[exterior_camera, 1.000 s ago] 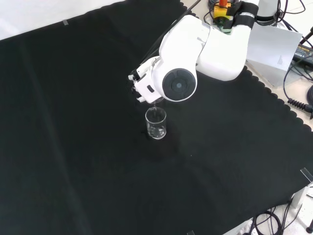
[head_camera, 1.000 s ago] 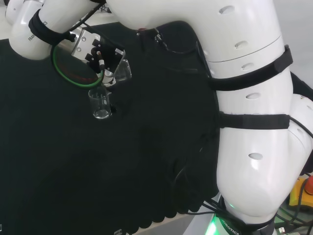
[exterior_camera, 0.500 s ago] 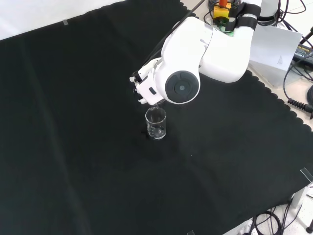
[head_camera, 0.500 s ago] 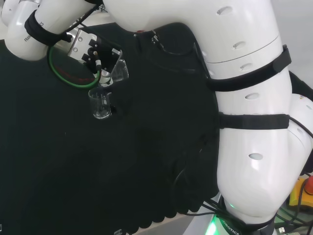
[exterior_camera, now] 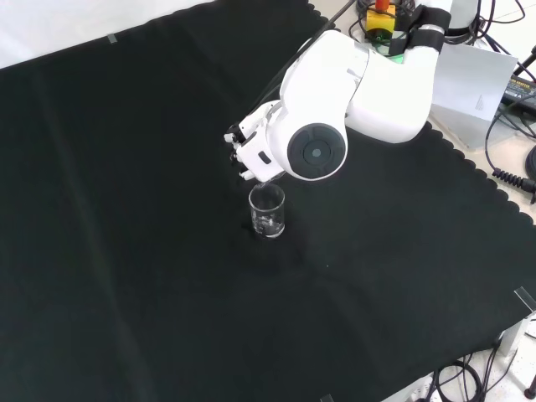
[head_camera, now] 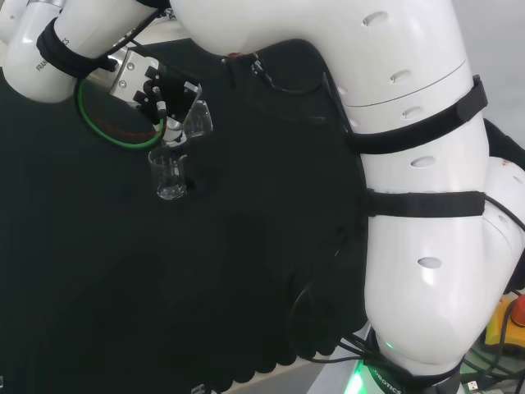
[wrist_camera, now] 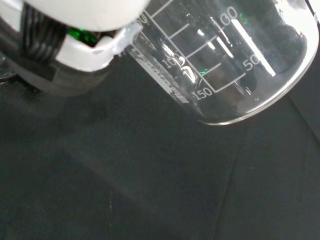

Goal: Pour the water from the handheld beaker into the one on the table.

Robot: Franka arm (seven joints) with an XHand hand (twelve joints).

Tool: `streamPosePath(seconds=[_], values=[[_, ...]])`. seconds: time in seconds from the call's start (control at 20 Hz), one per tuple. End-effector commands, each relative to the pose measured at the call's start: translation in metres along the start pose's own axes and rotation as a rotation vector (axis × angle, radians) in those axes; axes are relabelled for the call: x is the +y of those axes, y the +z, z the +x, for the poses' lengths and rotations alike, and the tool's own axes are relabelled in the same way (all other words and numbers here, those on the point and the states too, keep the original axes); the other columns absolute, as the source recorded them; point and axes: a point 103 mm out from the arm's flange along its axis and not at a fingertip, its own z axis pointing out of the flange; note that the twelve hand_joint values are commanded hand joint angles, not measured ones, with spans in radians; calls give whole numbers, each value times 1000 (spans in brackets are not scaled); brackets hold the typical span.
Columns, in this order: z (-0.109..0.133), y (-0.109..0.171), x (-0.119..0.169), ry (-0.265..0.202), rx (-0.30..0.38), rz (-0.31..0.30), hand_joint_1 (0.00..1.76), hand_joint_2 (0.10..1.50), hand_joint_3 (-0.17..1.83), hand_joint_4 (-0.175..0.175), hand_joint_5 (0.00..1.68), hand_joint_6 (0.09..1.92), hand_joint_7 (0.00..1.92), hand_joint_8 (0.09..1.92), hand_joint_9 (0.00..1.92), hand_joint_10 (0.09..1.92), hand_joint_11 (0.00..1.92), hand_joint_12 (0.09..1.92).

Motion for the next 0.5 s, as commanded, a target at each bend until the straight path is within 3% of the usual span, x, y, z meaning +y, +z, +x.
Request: streamPosePath(seconds=[0.05,0.5], values=[[1,-1,0,-4,-5,4,1119,711,572,175,1256,669,1625,87,1555,87,1229,811],[1,-2,-2,-4,36,-3,1119,710,575,175,1256,670,1625,87,1555,87,1229,811]])
